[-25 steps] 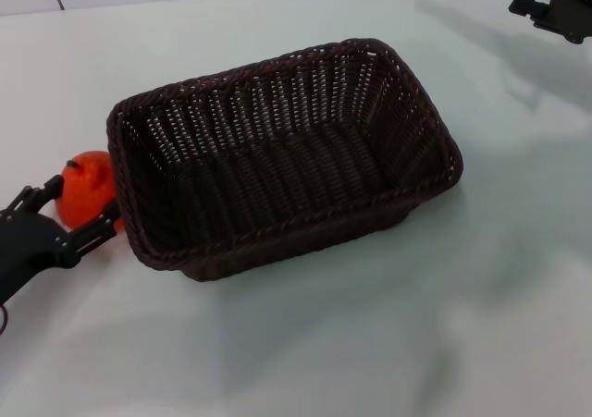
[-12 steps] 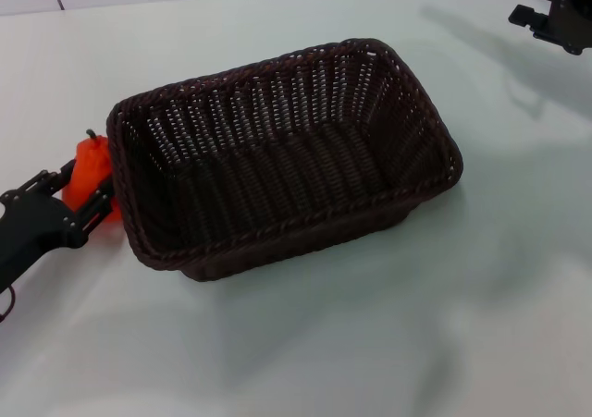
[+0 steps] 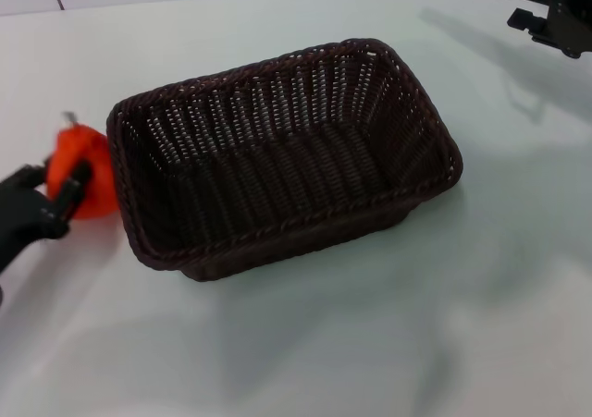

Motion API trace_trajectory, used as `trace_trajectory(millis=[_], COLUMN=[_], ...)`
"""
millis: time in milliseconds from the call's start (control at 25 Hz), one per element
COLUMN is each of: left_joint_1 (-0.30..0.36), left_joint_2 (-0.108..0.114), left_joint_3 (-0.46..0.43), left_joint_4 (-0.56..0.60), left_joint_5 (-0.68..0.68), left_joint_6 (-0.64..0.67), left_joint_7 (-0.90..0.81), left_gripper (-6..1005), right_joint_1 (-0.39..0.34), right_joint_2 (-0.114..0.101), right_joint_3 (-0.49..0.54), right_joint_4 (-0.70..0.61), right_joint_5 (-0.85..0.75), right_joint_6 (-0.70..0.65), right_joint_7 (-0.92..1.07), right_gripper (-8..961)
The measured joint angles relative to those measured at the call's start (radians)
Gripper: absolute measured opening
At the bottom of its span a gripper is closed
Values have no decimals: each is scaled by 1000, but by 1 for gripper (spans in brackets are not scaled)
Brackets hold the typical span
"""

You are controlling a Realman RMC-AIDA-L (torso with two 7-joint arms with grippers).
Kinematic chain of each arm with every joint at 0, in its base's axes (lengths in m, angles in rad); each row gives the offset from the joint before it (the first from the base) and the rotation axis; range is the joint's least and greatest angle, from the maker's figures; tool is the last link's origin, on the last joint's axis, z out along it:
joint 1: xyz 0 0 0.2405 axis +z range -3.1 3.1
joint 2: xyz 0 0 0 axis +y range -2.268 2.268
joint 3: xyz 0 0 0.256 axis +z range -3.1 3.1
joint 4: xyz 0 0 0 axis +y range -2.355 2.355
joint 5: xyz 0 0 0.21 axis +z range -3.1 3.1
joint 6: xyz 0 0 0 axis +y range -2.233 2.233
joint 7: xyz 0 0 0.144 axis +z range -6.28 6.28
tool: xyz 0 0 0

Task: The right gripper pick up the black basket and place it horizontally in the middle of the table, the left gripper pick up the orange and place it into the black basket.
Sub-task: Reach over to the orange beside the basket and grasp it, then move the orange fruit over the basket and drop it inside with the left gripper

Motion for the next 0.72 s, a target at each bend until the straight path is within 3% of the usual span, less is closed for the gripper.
trace_trajectory(millis=[280,520,720], left_joint_1=[20,-19,-87], left_joint_2=[-11,-8,-11], left_joint_3=[-315,-314,-215], left_joint_4=[16,13,19], left_joint_5=[-4,1,8], left_joint_6=[-256,-387,-396], left_joint_7=[-38,-144,-188], left_gripper=[305,268,221], right_joint_1=[5,17,21], right_joint_2=[14,29,35], right_joint_3=[0,0,0], right_joint_4=[0,0,0], right_joint_5=[1,2,2], right_joint_6=[-26,-49,-54], right_joint_7=[-43,-86,-109], right_gripper=[663,663,663])
